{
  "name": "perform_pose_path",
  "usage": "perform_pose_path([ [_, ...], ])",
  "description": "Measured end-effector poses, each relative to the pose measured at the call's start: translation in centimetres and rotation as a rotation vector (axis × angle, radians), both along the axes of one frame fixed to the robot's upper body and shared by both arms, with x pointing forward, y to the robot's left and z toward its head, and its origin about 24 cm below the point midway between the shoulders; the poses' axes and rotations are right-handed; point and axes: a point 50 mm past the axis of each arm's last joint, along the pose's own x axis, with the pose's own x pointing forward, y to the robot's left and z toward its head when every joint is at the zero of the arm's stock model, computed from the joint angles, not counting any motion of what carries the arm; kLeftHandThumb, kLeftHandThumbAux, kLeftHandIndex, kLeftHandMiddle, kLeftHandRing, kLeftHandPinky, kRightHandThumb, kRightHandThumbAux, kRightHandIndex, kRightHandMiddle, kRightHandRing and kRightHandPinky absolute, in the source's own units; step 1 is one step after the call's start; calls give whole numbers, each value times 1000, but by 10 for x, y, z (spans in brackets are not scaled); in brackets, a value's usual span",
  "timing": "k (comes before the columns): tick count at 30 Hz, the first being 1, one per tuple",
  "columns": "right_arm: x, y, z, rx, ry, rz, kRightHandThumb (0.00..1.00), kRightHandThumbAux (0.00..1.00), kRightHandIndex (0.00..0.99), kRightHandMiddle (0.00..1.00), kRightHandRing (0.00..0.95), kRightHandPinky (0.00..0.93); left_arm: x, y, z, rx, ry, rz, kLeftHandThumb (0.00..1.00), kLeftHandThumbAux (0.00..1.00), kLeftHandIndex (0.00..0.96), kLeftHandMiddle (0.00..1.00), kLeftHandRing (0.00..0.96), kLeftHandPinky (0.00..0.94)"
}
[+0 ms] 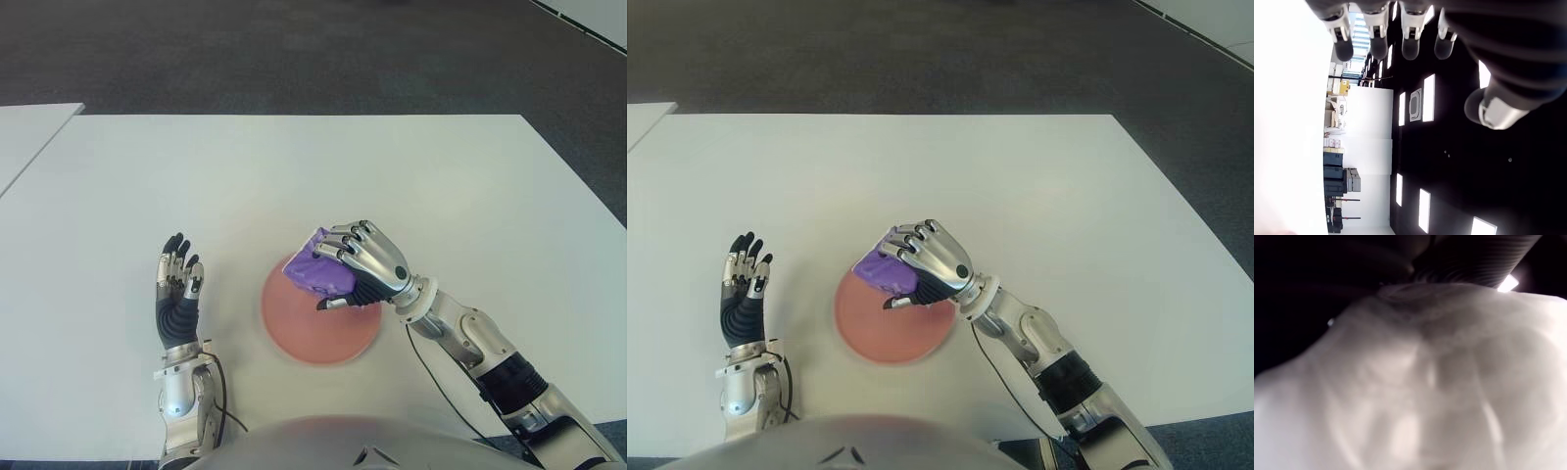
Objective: Put the tissue paper into the plate.
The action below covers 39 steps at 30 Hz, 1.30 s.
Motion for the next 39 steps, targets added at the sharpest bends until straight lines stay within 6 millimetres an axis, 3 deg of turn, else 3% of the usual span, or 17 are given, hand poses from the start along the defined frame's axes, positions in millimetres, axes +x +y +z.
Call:
perform_pose_path([
  [29, -7, -2, -6, 18, 25, 4, 747, 706, 440, 840, 843, 861, 2, -5, 0, 19, 1, 42, 0, 539, 93, 13, 0, 0],
  [33, -8, -2, -6, 26, 49, 2, 740, 706, 441, 809, 803, 785, 2, -5, 0, 17, 3, 43, 0, 536, 82, 7, 0, 2],
  [35, -8, -2, -6, 31, 72, 2, 724, 705, 435, 704, 698, 663, 2, -5, 0, 16, 8, 49, 0, 533, 79, 4, 0, 2],
  [36, -8, -2, -5, 32, 83, 3, 595, 628, 329, 468, 471, 487, 2, -5, 0, 15, 13, 53, 0, 530, 79, 4, 0, 4],
  [37, -8, -1, -5, 34, 90, 3, 548, 600, 290, 384, 390, 424, 2, -5, 0, 13, 19, 57, 0, 529, 79, 4, 0, 5],
  [39, -8, -2, -4, 33, 89, 3, 393, 495, 118, 157, 159, 196, 2, -5, -2, 5, 41, 68, 0, 527, 80, 7, 0, 6],
])
